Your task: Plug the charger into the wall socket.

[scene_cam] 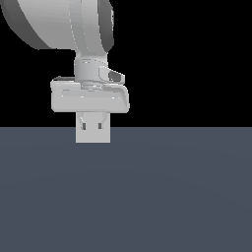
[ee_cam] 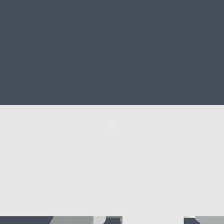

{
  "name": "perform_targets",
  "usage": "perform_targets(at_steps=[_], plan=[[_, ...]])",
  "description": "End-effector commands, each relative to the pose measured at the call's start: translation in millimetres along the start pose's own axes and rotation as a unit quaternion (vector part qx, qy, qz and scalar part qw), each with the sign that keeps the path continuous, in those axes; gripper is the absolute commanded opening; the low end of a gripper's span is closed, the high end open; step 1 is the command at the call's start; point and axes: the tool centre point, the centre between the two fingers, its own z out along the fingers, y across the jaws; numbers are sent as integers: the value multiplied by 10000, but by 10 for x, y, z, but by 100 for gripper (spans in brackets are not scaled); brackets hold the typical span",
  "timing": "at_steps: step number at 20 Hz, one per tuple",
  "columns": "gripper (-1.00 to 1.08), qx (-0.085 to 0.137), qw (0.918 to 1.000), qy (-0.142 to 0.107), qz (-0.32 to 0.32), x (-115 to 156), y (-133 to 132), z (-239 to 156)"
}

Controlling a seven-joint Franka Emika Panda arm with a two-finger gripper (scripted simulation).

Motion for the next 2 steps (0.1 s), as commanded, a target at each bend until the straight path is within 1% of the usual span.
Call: perform_targets(at_steps=[1,2], plan=[[-100,0,10000,1,0,24,0,0],[-100,0,10000,1,0,25,0,0]])
